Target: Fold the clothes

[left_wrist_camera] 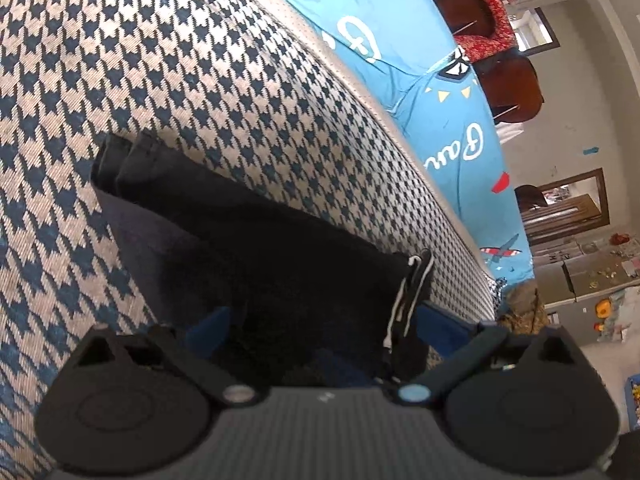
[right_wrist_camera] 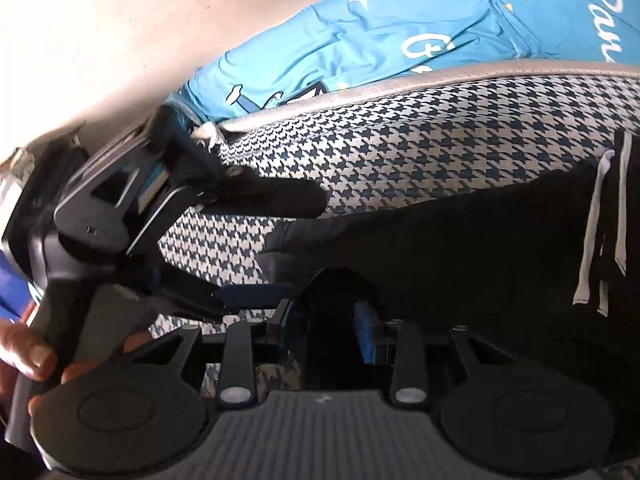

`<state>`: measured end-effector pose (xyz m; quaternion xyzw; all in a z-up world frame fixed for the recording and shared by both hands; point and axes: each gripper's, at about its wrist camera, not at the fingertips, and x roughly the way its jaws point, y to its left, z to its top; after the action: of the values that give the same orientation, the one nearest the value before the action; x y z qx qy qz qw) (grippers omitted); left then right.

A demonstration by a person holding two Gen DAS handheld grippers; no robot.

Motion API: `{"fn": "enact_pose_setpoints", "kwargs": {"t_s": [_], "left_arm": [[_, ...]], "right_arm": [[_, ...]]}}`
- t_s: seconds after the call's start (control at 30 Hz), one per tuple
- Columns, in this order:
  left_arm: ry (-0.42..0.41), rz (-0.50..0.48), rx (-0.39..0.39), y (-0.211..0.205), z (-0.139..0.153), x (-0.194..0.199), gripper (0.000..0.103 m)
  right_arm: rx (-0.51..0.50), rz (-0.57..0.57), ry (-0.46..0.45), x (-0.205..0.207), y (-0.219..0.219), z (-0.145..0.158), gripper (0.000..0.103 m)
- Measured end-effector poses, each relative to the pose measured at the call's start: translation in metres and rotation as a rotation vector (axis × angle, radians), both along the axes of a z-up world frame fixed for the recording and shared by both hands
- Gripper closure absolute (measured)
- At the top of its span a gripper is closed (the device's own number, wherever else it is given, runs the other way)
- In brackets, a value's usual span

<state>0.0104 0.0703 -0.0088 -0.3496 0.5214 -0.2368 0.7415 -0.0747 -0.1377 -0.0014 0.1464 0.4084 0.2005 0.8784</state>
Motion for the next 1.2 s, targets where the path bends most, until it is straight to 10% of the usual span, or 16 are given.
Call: {"fn": "enact_pose_setpoints", "kwargs": {"t_s": [0.27,0.8,1.2], "left_arm": [[-0.007,0.006,-0.01,0.0,-0.002,0.006,0.0],[-0.046,0.133,0.007,0.038,0.005,0.012,0.0],[-0.033,0.155,0.022,0.06,0.002,0.005,0.0]], "right_arm": [[-0.088,0.092,-0.036,-0.012,0.019,-0.002,0.094],[-0.323,0.311,-0.12,-0.08,0.063,-0.016,0.097],[-0.206,0.185,-0.155,-0.072,0.055,0.001,0.096]]}}
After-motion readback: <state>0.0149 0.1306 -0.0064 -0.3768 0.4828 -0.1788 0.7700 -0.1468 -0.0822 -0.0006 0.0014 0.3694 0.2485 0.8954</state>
